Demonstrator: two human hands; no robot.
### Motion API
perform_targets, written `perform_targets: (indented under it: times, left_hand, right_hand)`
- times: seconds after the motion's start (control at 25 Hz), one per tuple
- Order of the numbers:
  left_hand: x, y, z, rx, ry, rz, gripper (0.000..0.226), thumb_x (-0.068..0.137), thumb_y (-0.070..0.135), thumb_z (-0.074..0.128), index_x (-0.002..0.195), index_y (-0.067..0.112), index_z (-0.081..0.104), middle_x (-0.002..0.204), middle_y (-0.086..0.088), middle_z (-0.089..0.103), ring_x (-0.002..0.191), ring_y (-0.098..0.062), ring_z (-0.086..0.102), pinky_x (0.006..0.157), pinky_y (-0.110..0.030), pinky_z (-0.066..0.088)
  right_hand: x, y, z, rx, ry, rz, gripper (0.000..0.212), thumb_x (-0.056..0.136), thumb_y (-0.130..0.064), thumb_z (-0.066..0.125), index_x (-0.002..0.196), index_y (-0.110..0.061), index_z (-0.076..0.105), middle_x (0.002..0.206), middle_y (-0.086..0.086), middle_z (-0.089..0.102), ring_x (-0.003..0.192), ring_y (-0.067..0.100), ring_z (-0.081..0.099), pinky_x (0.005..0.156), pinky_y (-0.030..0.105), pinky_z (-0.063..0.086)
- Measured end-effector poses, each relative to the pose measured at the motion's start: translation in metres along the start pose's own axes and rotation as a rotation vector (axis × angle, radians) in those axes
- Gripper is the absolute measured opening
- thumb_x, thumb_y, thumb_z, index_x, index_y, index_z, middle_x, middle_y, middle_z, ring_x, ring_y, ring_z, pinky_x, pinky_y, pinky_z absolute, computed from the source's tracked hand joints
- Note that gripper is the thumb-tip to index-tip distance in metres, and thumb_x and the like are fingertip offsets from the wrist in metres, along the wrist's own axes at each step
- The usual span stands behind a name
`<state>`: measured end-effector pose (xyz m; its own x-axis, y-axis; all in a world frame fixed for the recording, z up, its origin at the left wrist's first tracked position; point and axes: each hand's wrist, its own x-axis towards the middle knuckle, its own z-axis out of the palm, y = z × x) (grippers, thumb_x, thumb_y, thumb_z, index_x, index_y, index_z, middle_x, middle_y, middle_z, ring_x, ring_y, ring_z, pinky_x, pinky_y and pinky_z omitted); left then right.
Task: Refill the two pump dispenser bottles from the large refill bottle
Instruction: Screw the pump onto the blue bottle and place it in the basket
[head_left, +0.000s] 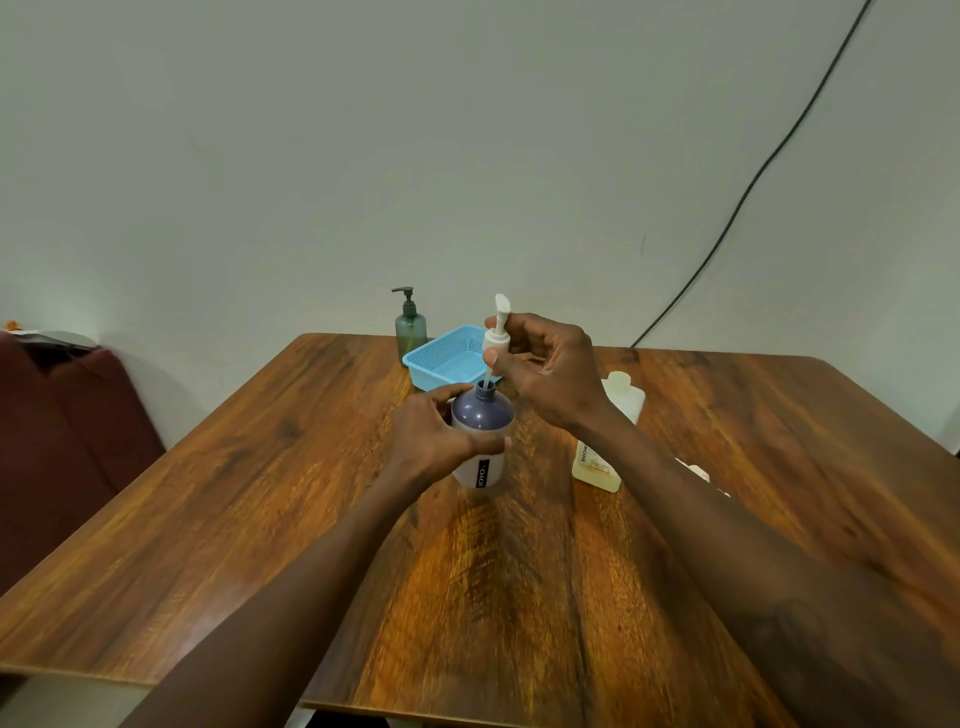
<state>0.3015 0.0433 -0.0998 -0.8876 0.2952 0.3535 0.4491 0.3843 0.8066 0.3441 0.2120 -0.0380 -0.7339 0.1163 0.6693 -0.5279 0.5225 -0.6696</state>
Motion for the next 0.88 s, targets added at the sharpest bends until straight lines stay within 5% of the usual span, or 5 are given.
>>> perform_targets:
  times: [0.28,0.48,0.88]
  left_hand:
    - [0.006,0.022,-0.001,-0.056,0.025,0.071,0.066,0.054,0.057,0.09,0.111,0.046,0.058,0.1,0.026,0.063,0.09,0.006,0.064,0.068,-0.007,0.049]
    - [0.009,0.031,0.0,-0.086,0.068,0.138,0.049,0.057,0.056,0.09,0.095,0.056,0.059,0.093,0.024,0.071,0.083,0.005,0.069,0.073,-0.025,0.062]
    - [0.011,0.032,0.007,-0.048,0.097,0.171,0.05,0.055,0.063,0.088,0.095,0.054,0.06,0.09,0.024,0.069,0.082,0.002,0.069,0.074,-0.031,0.063]
  right_hand:
    - [-0.003,0.005,-0.003,0.038,-0.064,0.12,0.039,0.096,-0.02,0.071,0.133,-0.01,0.066,0.125,0.005,0.072,0.115,0.018,0.069,0.089,0.038,0.062]
    - [-0.008,0.006,-0.007,0.075,-0.068,0.185,0.041,0.096,-0.016,0.07,0.136,-0.009,0.063,0.126,0.005,0.071,0.113,0.013,0.069,0.087,0.026,0.06]
    - [-0.003,-0.001,-0.009,-0.038,0.094,0.281,0.041,0.074,-0.028,0.092,0.108,-0.011,0.076,0.107,0.005,0.078,0.091,0.013,0.076,0.075,0.029,0.064]
